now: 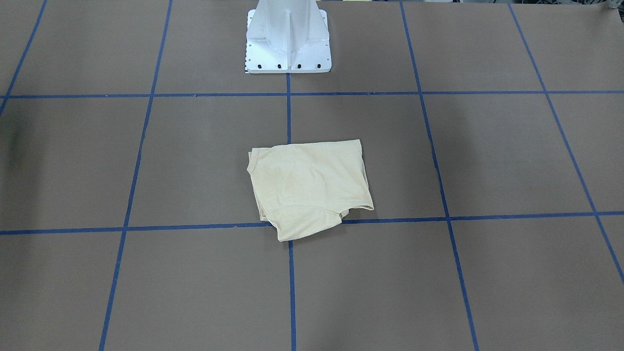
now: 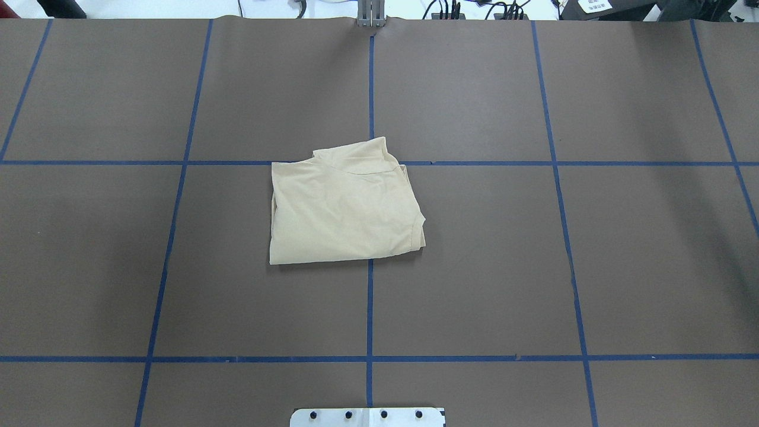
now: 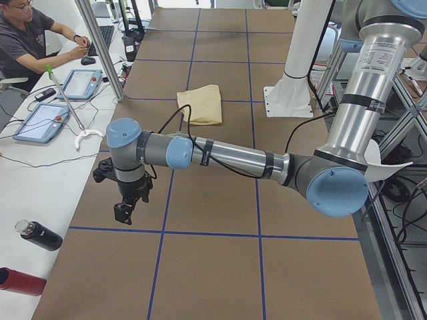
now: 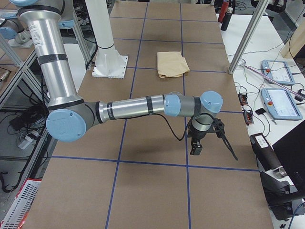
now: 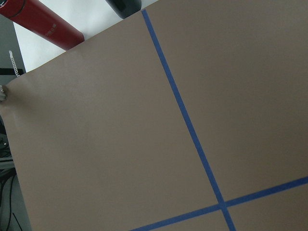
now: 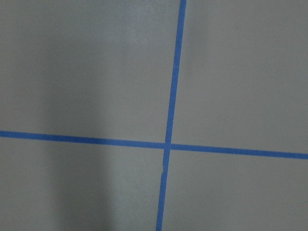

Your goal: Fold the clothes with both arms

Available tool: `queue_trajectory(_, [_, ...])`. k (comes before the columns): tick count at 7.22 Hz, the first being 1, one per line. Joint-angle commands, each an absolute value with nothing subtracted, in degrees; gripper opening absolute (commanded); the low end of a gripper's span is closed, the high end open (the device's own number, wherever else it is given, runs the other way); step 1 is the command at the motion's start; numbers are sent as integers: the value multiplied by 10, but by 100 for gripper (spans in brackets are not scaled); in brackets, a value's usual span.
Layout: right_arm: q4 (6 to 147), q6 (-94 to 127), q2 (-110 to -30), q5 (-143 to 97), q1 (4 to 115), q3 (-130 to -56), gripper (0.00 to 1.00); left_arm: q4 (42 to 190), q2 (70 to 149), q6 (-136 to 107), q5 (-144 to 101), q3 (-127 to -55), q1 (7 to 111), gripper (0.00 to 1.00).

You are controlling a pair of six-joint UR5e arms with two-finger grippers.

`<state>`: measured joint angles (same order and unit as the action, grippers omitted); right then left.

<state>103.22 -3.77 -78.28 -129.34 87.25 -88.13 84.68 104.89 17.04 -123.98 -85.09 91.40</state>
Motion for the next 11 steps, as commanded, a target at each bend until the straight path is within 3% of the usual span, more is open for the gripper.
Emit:
queue_trajectory(1, [1030,-35,-832,-1335,873,-886,100,871,974,189,-1349,-848,923,100])
queue_trajectory(5, [953,-28,-887,-1346,875,-891,100,900,959,187,-1336,-845,921,100])
queue_trajectory(11, [891,86,-894,-1346,875,-914,100,971,948,46,-1304,-853,919,100])
